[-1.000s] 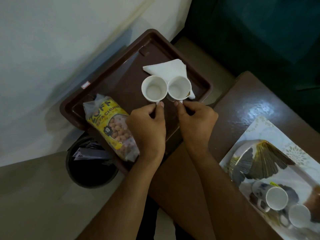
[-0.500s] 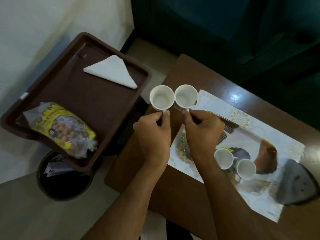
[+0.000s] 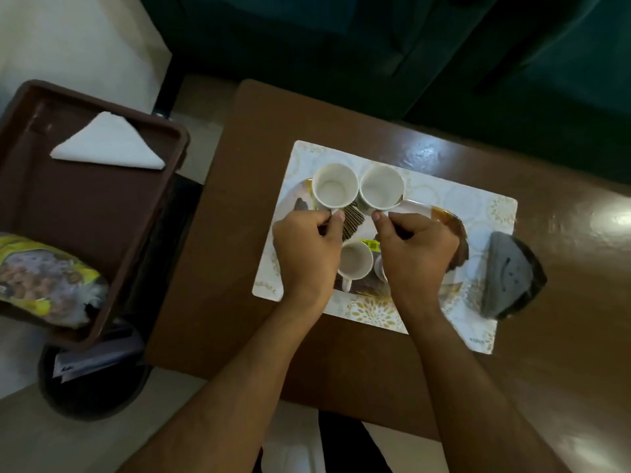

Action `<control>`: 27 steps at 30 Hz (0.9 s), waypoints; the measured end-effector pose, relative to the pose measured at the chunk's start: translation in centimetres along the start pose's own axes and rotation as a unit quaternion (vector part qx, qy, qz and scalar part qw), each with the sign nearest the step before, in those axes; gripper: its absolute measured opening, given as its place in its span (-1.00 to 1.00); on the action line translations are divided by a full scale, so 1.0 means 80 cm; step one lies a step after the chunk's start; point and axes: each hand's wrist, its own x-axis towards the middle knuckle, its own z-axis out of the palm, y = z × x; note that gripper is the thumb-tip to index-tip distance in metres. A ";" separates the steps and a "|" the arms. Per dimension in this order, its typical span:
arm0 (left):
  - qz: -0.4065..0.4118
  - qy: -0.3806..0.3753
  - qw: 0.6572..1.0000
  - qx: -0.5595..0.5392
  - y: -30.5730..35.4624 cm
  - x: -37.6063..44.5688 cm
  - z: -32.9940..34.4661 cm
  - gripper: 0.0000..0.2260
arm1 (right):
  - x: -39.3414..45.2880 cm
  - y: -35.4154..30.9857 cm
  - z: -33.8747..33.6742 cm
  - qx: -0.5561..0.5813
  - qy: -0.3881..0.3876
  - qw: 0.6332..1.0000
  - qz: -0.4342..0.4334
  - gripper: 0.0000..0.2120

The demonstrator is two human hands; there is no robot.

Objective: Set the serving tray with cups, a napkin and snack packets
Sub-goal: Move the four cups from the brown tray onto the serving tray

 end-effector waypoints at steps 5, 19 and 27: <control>0.028 -0.054 0.998 0.027 0.001 0.002 0.025 -0.75 | 0.004 0.026 -0.028 -0.035 0.013 0.999 0.016 -0.79; 0.064 -0.184 0.978 0.078 -0.027 0.044 0.038 -0.81 | 0.031 0.080 -0.038 -0.066 -0.031 0.997 0.021 -0.77; 0.045 -0.219 0.969 0.104 -0.042 0.056 0.042 -0.82 | 0.031 0.098 -0.034 -0.076 -0.074 0.994 0.021 -0.79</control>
